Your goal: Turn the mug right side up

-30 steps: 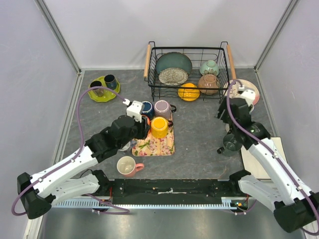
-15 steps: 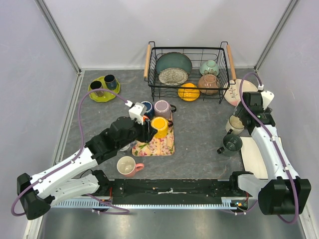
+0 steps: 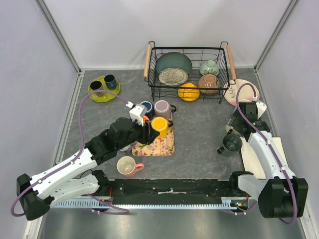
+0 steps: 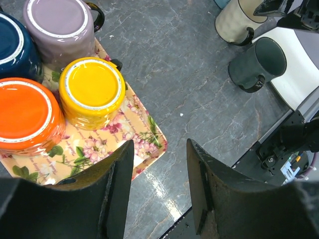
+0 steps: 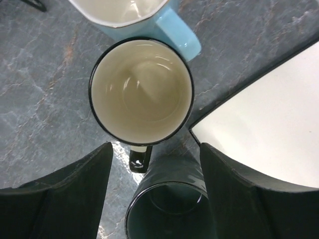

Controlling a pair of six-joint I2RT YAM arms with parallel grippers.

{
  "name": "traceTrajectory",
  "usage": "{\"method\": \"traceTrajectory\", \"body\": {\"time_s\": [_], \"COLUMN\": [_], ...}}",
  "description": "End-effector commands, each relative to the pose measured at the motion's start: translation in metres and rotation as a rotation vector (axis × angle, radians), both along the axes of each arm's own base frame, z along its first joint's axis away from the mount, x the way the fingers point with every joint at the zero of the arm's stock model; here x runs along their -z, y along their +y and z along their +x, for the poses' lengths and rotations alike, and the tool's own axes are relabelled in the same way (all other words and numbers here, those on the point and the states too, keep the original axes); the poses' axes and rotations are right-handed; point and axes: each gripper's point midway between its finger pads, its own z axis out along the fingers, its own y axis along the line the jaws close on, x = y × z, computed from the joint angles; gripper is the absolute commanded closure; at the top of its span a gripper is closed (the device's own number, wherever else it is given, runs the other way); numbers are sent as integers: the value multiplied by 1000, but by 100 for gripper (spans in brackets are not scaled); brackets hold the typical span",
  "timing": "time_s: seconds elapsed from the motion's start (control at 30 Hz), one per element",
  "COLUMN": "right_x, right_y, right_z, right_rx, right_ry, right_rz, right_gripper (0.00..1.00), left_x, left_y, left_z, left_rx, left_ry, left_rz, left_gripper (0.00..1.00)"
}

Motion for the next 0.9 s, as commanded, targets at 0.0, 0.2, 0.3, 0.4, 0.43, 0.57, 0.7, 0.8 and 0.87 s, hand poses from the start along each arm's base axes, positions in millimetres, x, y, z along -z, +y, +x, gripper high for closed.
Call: {"method": "traceTrajectory", "body": {"time_s": [0.0,0.2,0.3,0.4,0.43,0.57,0.7,0.8,0.87], "right_x": [-12,10,26,33,34,40,40,41,43], "right_y": [17,20,18,19,19,19,14,14,17], "right_z": [11,0,-6,-1,1,9,17,21,23], "right_rx": [-55,-125,-111,-88,-81,-57,-26,-21,-28], "right_ry": [-119,-35,15,15,13,10,-5,-7,-7], "right_rz": [78,61,55,72,80,89,77,76,88], "right_gripper": [25,24,24,24,25,27,29,35,42], "left_x": [-6,2,6,10,11,14,18,20,21], "left_y": [-6,-9,-11,-11,-12,-12,-11,-10,-11], "left_z": [0,1,2,1,0,-1,0,1,1], "left_rx": [-4,-5,-7,-8,-5,-8,-16,-21,-19], "left_ry": [10,33,46,64,69,77,82,85,87], "left_rz": [-50,-35,-30,-32,-33,-32,-23,-17,-15], "left_gripper": [47,47,48,48,48,48,48,48,48]}}
